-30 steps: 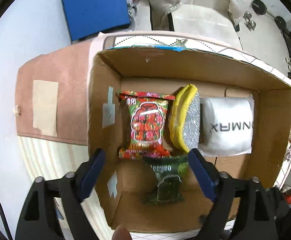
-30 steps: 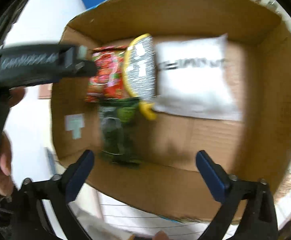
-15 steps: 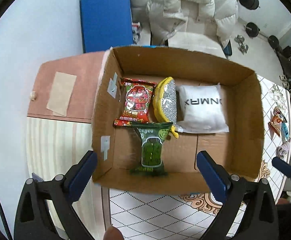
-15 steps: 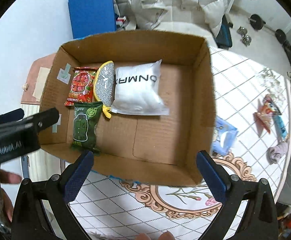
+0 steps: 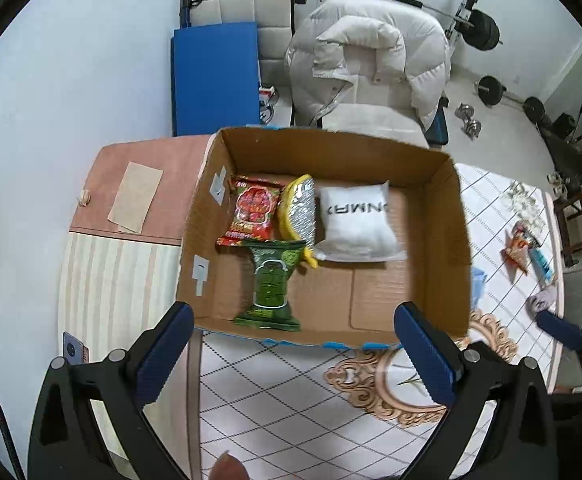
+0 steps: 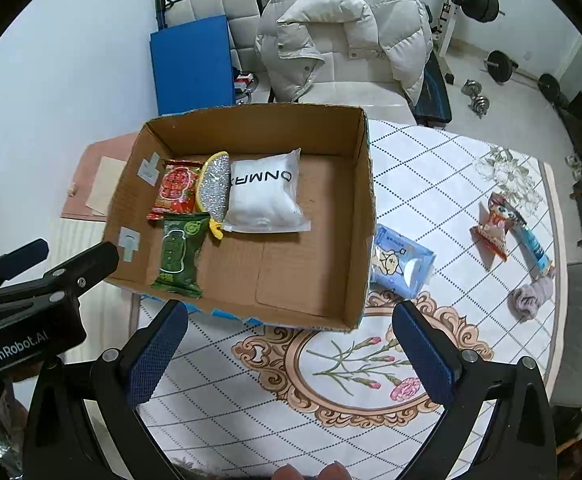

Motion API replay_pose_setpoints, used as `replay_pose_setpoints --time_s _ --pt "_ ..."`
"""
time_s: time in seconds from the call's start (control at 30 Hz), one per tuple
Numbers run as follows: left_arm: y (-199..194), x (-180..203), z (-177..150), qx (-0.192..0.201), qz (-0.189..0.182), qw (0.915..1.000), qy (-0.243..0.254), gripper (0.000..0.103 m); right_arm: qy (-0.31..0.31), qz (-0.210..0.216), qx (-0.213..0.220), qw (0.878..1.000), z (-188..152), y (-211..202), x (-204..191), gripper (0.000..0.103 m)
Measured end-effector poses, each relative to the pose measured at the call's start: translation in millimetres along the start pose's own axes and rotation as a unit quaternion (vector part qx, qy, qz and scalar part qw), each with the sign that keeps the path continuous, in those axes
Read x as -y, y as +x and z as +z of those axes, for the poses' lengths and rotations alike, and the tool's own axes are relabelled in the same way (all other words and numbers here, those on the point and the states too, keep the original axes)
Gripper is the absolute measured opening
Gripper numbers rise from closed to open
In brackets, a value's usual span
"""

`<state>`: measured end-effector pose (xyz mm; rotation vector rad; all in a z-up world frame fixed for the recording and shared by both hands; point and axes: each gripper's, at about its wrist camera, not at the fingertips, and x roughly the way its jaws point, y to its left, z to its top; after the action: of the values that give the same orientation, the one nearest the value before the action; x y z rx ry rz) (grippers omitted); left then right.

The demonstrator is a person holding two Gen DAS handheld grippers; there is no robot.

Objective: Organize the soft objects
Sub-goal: 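Move both tools back toward the items left on the table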

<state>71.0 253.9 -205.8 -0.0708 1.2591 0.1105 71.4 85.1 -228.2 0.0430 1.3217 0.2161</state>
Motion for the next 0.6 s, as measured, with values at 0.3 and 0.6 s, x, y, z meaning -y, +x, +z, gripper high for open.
replay_pose_setpoints --time_s 0.3,0.6 --pt "29 132 11 -0.075 -0.106 0.9912 -0.029 0.103 0.145 0.002 0.013 0.989 -31 -31 161 0.103" --pt "146 266 2 -0.199 -0.115 0.9659 -0.119 0.102 0.283 -0.07 -0.02 0.956 -63 1 351 0.103"
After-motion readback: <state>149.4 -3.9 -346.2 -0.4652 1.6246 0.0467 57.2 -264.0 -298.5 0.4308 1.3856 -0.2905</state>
